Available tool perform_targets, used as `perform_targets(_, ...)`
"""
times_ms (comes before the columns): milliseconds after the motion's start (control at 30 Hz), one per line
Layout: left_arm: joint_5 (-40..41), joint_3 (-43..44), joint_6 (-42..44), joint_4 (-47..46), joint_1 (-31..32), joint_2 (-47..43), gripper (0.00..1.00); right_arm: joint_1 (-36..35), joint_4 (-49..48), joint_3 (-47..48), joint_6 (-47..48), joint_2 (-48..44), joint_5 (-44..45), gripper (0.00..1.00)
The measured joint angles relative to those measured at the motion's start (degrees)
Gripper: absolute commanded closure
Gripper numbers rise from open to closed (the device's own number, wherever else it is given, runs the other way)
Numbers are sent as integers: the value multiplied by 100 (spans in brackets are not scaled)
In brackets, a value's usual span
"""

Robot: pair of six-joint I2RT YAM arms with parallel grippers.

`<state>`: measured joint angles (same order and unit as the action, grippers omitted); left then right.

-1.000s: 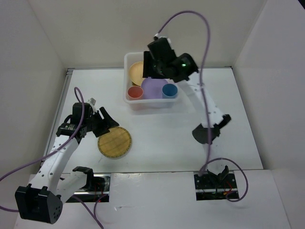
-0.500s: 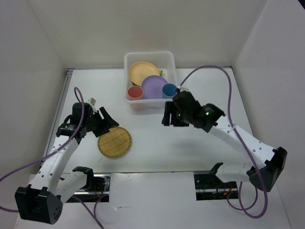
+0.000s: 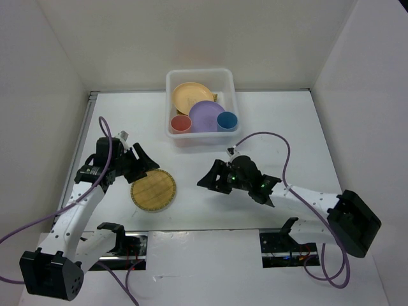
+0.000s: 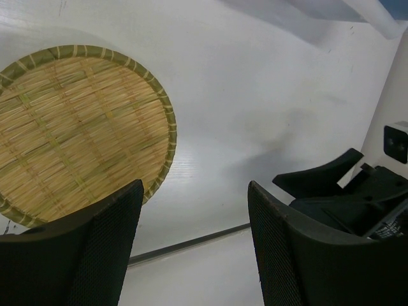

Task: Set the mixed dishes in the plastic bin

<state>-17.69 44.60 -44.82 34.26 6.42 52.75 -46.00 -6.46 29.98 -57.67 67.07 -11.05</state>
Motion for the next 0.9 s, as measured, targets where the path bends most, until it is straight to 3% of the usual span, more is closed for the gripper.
perform_targets(333,-52,61,-13,31,-2,-76,26,-664,-3075,2,-949,2310,-249,30)
perform_targets(600,-61,170,-13,74,-2,-208,26,-793,-4553,39,-1491,3672,-256,31)
perform_targets(900,-63,170,-13,98,-2,-219,26,-1005,-5464,457,-1902,4690,-175,44)
